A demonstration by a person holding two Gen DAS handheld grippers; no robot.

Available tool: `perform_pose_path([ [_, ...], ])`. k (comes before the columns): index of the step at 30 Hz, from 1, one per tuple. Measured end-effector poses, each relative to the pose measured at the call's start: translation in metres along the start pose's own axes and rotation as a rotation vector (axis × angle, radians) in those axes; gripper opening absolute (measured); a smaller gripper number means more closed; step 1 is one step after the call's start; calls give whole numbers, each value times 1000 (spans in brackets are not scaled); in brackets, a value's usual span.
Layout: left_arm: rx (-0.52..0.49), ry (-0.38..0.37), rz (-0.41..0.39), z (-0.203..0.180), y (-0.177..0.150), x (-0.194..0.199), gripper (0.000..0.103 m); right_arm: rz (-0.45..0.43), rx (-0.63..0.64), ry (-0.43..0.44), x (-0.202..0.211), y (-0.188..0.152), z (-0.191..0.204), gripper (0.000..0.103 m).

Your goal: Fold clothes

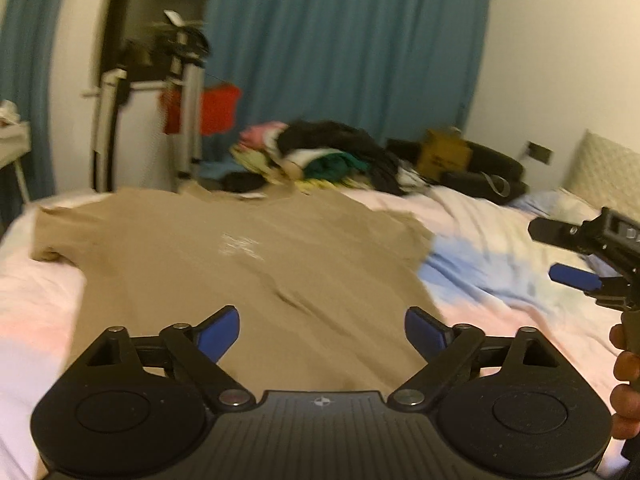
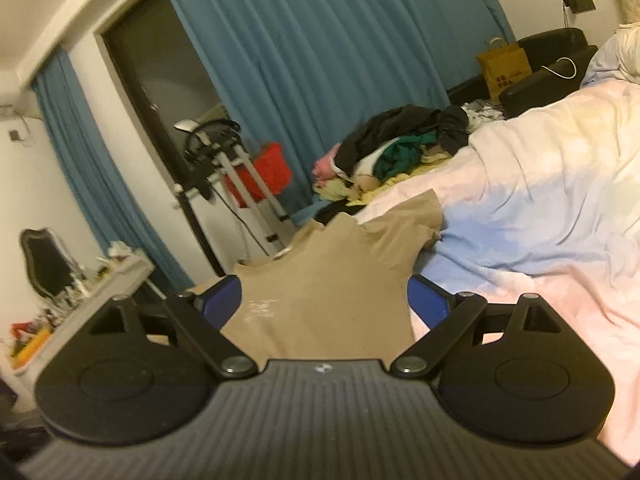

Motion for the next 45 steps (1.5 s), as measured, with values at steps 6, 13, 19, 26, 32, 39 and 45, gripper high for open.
perform_pose_path([
  [6,98,43,21,38,-11,-6,96,-12,-194,-50,-79,-2,-42,91],
  [13,182,74,45,65,-26,-23,96,19,-459,-51,-173,-41,-118,93],
  [19,219,84,42,72,-36,-50,96,-11,-590,-55,-231,-62,-148,86],
  [26,283,79,33,78,-41,-69,96,-70,-656,12,-276,-62,-142,76],
  [32,304,83,33,76,-42,-77,96,-97,-629,-116,-303,-55,-154,39],
  [39,277,135,57,81,-35,-78,96,-110,-472,-193,-296,-21,-157,5],
  [45,219,278,63,115,-10,-66,96,-163,-191,-231,-281,27,-126,5],
])
Point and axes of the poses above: each gripper's, at about its wrist camera, not at the fingertips, and x roughly against the way its jaws point, z to its left, y to its top, the point moved 6 cm from there along -x, roughly the way its jaws point, and after that the axes turned 13 degrees about -z, right-handed, at the moved point
